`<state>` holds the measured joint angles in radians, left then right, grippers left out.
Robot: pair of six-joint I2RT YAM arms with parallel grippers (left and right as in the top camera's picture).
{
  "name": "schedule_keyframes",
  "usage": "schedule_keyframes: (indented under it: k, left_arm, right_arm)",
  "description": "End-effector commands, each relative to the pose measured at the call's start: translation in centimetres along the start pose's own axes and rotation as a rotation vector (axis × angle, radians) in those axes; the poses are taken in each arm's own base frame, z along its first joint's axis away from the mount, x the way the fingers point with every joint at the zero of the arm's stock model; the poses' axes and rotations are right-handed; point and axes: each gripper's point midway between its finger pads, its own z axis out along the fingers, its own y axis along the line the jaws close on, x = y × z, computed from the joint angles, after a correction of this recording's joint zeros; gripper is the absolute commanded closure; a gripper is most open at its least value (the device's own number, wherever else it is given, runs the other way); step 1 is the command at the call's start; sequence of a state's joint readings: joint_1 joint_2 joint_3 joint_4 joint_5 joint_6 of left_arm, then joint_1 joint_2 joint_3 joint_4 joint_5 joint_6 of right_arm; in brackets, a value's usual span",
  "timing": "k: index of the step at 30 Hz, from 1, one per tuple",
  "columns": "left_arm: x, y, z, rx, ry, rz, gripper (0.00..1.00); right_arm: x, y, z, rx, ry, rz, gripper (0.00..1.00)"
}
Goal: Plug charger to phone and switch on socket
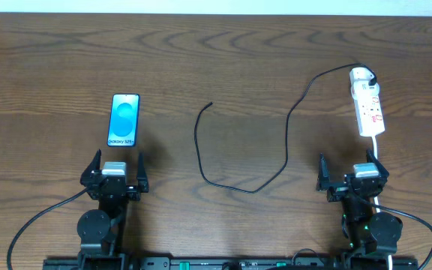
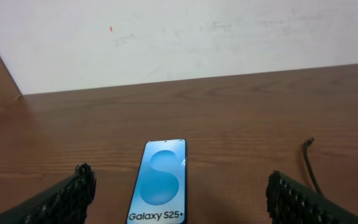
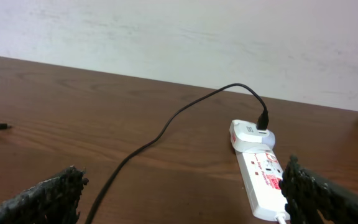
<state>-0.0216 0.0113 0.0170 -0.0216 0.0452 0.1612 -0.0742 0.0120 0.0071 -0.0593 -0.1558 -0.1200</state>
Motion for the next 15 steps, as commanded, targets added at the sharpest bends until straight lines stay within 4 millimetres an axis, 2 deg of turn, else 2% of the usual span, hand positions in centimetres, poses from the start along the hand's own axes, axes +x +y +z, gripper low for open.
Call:
schedule_keyframes:
  k: [1,11,15]
  left_arm:
    - [0.7,0.4,0.1,-0.028,0.016,-0.028,0.11]
    - [-1.3,0.5,-0.1,-0.021,0.000,-0.069,0.10]
    - [-2.7,-0.3,0.1,0.030,0.021,-0.069,0.11]
  right_arm:
    - [0.1,0.0,0.0,0.004,0.001,0.011,0.01]
    - [0.1,0.0,0.0,0.005,0.001,0.011,0.01]
    - [0.1,0.0,0.0,0.004,0.001,0.011,0.01]
